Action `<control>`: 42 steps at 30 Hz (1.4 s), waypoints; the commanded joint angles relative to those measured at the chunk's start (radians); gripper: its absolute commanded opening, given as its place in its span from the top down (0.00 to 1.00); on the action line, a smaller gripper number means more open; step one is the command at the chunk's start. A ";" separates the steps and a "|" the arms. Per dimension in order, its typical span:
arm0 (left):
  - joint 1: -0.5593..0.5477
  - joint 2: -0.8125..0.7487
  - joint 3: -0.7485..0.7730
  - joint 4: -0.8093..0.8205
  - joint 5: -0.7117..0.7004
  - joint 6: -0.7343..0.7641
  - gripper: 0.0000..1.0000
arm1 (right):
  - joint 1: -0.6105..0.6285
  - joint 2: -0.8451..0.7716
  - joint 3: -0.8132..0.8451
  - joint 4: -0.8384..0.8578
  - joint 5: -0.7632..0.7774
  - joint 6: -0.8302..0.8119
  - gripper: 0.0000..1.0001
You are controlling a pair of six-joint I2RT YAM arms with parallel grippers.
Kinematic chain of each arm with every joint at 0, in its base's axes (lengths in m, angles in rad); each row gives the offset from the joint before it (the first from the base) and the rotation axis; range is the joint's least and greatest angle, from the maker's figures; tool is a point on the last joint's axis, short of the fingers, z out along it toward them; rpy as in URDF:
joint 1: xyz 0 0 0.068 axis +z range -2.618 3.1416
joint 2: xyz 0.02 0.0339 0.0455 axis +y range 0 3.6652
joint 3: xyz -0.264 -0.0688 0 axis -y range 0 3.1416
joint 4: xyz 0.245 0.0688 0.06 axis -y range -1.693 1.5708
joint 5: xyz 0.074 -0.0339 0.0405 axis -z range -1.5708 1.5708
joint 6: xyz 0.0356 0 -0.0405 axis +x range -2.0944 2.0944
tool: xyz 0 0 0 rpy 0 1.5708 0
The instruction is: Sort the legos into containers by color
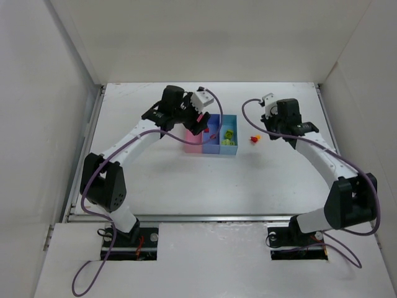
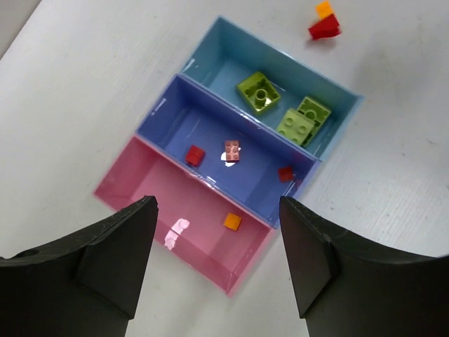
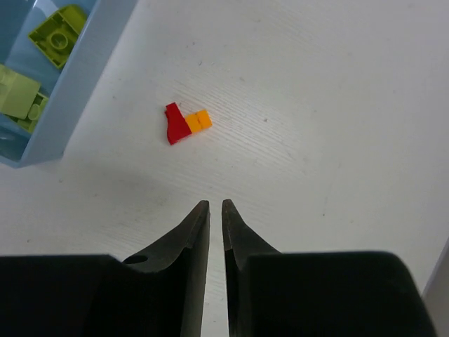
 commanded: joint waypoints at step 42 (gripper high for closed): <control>-0.030 -0.024 0.007 -0.019 0.008 0.022 0.33 | 0.064 0.432 0.245 0.064 0.299 0.683 0.50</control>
